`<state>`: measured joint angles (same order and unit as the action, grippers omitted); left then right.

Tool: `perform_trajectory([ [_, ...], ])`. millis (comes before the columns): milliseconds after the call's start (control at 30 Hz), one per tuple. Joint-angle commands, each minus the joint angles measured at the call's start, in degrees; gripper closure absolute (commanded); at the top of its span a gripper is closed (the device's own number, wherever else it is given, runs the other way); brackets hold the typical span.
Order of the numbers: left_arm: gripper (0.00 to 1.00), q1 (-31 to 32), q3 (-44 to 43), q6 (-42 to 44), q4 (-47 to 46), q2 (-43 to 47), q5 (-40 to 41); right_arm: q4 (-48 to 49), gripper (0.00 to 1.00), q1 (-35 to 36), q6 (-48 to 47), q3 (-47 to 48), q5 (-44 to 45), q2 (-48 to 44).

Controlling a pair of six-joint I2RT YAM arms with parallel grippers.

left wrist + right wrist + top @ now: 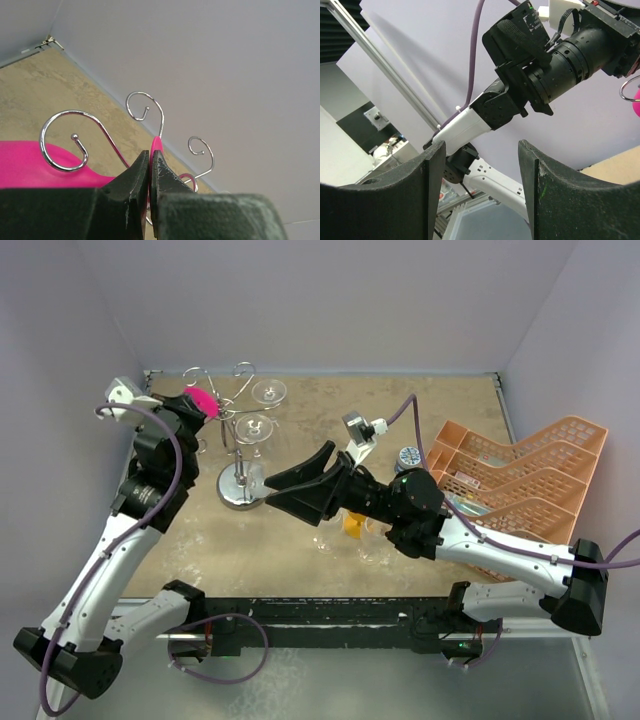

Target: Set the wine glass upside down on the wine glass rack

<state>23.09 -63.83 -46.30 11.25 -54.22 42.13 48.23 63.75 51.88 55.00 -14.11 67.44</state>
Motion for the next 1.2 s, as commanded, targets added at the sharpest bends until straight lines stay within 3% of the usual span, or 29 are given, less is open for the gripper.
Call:
perform_trajectory([
  [0,1.0,-1.3,-0.76,0.47,-5.34,-1.33,-3.16,1.57,0.38,0.19,0.03,0.03,0.35,-2.07],
  [633,1.0,-16.09,2.9,-7.18,-8.15,-0.64,-17.85,0.73,0.39,0.15,0.19,-0.13,0.84,-2.49],
  [1167,1.0,-21.42,2.13,-5.13,-3.57,1.22,-17.91,0.52,0.39,0.15,0.35,-0.71,0.84,-2.76],
])
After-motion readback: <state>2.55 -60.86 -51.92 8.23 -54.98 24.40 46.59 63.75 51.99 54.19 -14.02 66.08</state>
